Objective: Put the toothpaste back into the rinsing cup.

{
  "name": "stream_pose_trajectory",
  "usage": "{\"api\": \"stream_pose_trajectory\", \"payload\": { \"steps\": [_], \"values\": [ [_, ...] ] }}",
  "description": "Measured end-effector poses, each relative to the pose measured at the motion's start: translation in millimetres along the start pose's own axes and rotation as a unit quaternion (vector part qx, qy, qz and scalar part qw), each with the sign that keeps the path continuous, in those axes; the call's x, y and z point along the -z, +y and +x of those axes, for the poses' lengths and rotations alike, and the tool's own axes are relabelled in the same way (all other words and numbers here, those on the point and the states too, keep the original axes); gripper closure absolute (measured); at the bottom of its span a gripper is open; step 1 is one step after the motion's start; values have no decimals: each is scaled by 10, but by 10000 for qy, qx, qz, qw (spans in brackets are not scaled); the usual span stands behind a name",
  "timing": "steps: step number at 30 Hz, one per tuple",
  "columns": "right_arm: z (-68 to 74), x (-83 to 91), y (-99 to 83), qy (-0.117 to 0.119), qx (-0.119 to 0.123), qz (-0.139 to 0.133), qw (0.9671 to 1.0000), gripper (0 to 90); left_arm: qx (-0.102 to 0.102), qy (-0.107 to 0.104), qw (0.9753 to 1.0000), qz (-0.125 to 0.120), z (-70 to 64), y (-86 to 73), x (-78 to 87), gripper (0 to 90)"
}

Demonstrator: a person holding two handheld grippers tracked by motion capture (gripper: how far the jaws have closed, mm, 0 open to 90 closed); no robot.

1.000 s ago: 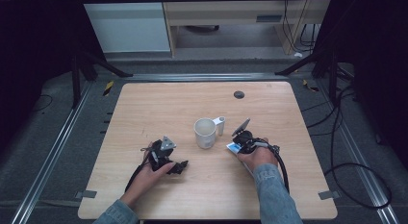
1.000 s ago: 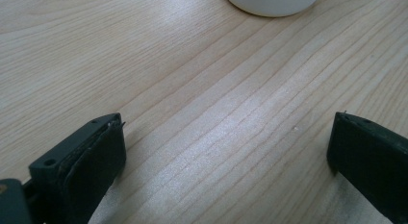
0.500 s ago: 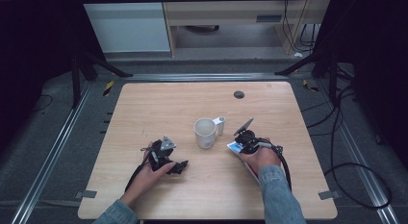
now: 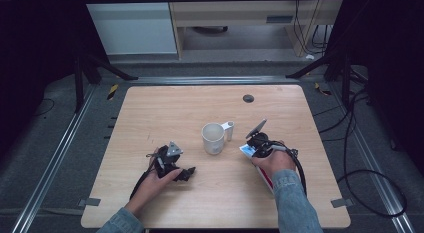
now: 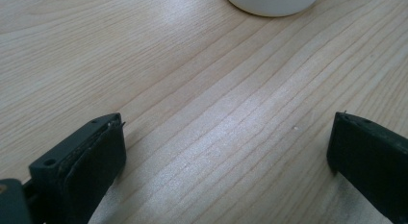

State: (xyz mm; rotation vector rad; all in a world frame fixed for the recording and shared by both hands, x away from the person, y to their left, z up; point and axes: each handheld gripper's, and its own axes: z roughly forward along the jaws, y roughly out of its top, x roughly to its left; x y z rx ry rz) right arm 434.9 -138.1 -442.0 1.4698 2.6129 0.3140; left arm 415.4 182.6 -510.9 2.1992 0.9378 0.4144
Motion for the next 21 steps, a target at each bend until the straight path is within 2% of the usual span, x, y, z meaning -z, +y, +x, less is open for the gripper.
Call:
{"api": "stream_pose_trajectory", "payload": {
  "steps": [15,21],
  "values": [
    [-44,170,10,-84,-50,26,9999,738,-17,4,10000,-3,2,0,0,0],
    [-78,262,38,-98,-86,-112,9999,738,-18,2,10000,-1,3,0,1,0]
  ]
}}
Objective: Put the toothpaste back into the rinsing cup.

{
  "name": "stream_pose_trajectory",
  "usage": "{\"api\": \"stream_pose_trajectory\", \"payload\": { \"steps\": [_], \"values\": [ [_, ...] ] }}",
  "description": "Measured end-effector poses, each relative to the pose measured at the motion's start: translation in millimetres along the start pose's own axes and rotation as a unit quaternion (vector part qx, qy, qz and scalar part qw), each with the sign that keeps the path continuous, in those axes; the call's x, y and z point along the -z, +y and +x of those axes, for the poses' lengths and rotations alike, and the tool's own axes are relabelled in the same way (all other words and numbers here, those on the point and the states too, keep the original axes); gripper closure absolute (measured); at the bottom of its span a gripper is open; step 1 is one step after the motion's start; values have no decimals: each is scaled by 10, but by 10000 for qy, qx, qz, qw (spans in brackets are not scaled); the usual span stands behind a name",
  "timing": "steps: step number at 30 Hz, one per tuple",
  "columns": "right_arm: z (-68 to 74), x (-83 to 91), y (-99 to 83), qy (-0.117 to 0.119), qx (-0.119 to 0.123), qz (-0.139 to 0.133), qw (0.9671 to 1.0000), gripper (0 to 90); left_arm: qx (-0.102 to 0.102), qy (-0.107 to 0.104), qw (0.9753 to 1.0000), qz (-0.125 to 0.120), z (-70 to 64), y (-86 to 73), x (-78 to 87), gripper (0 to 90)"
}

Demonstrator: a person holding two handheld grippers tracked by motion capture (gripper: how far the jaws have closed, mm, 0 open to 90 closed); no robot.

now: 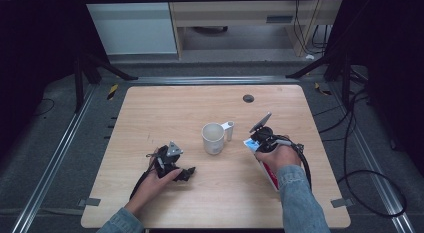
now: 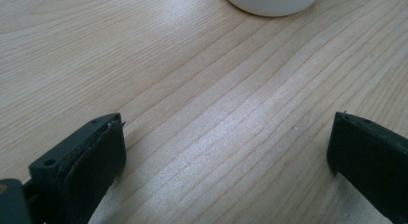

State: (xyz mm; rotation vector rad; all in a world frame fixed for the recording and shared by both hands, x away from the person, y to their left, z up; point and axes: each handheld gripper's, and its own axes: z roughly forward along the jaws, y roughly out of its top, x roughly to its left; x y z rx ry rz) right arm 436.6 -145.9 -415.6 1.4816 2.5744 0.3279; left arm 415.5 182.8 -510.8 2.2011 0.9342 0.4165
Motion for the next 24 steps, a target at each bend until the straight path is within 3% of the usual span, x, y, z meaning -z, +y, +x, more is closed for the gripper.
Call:
{"api": "stream_pose_trajectory", "payload": {
  "steps": [9,24],
  "values": [
    [-43,107,5,17,-76,-347,9994,741,-3,-3,10000,2,1,0,1,0],
    [-118,339,26,-33,-149,-650,9978,740,-5,-2,10000,2,1,0,1,0]
  ]
}}
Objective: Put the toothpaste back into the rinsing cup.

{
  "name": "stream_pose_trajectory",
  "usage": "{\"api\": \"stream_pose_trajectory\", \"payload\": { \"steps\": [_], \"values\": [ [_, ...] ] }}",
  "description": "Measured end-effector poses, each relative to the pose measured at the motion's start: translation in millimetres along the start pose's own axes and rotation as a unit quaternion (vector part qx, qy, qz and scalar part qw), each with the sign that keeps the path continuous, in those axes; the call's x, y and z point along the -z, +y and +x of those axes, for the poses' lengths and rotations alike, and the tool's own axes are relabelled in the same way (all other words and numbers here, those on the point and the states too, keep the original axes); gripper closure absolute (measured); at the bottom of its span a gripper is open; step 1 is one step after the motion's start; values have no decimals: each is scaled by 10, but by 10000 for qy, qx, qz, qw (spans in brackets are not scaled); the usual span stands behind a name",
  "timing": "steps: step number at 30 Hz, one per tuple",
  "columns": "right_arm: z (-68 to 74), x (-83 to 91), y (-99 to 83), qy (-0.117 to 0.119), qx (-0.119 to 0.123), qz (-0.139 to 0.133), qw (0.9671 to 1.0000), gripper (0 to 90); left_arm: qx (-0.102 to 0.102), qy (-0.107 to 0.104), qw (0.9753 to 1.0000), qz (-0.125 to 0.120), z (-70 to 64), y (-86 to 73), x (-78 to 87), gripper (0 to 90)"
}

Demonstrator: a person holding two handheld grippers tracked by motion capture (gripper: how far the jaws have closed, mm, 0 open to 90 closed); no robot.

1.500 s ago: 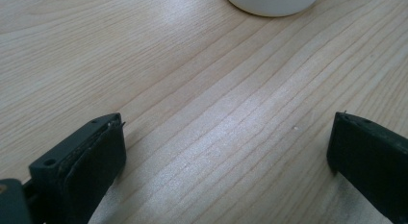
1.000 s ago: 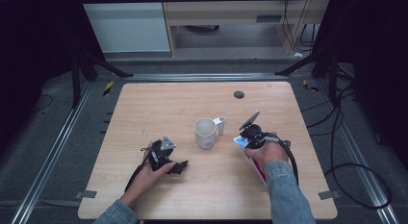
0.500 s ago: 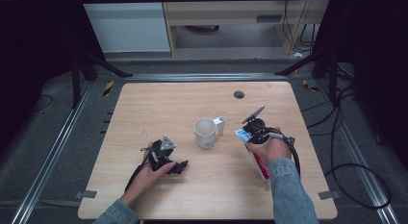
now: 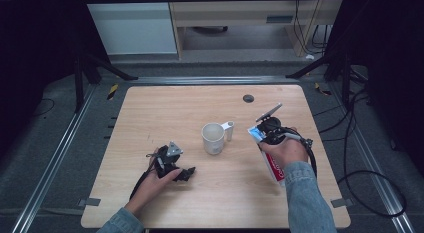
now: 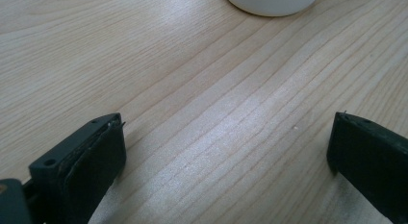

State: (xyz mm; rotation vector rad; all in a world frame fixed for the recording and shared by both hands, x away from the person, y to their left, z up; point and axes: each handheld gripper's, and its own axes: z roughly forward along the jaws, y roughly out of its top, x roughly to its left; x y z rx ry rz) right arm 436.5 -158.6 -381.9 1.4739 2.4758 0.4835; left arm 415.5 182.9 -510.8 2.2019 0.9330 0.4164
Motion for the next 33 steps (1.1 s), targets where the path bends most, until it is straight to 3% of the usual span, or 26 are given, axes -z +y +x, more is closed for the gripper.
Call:
{"api": "stream_pose_trajectory", "payload": {
  "steps": [7,11,16,20,21,25,33],
  "values": [
    [-18,66,-1,55,-38,-191,9998,740,1,-1,10000,0,0,0,0,0],
    [-42,136,-10,47,-45,-462,9989,740,-5,-2,10000,-1,1,0,0,0],
    [-54,233,-33,7,-51,-930,9957,740,-3,-3,10000,-1,1,-1,0,0],
    [-18,309,-47,0,-100,-1367,9906,739,-3,-2,10000,-1,1,0,0,0],
    [-18,309,-47,0,-100,-1367,9906,739,-3,-2,10000,-1,1,0,0,0],
    [29,337,-46,-44,-138,-1883,9820,738,-3,-3,10000,-5,1,-1,0,0],
    [171,247,-62,-11,-236,-2569,9662,739,-4,-4,10000,-5,1,-1,0,0]
  ]
}}
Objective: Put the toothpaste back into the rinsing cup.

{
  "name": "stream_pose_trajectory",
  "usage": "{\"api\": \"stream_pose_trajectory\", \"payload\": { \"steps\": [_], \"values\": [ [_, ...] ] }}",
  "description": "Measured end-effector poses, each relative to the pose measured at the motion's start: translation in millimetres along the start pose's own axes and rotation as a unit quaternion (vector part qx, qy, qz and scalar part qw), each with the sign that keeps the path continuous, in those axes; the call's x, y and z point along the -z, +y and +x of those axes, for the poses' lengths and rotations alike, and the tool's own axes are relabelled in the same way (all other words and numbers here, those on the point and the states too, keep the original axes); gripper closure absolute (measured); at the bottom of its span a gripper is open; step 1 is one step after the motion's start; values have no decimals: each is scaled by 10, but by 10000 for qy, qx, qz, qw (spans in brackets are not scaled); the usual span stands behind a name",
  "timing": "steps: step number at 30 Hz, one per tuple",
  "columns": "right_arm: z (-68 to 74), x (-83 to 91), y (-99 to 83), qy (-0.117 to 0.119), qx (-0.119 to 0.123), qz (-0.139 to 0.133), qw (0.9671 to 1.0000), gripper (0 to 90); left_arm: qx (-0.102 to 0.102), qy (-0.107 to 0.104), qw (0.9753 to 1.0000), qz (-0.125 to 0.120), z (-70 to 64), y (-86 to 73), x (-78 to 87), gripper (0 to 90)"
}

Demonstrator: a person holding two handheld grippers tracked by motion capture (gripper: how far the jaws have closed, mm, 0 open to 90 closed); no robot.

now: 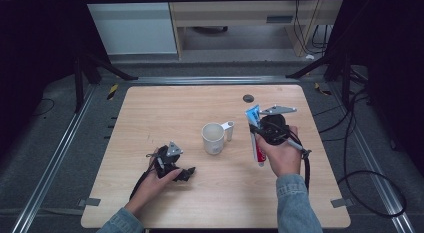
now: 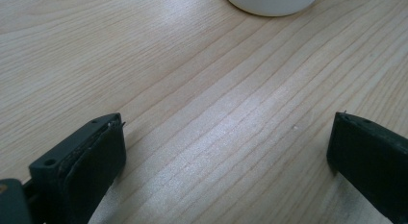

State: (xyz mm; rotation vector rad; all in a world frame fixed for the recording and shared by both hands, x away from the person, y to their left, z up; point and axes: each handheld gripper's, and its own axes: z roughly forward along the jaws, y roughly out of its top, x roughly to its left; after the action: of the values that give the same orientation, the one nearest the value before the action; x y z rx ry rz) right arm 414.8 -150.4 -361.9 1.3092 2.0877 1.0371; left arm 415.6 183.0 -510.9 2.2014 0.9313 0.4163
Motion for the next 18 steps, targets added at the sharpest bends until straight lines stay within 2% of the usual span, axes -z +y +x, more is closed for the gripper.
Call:
{"api": "stream_pose_trajectory", "payload": {
  "steps": [5,14,18],
  "values": [
    [86,-17,5,25,-3,-329,9995,739,19,-6,10000,1,-2,-1,0,0],
    [151,-4,75,-21,-36,-592,9982,739,1,0,10000,0,0,0,0,0],
    [194,20,164,-100,-57,-745,9972,738,0,0,10000,1,0,0,0,0]
  ]
}}
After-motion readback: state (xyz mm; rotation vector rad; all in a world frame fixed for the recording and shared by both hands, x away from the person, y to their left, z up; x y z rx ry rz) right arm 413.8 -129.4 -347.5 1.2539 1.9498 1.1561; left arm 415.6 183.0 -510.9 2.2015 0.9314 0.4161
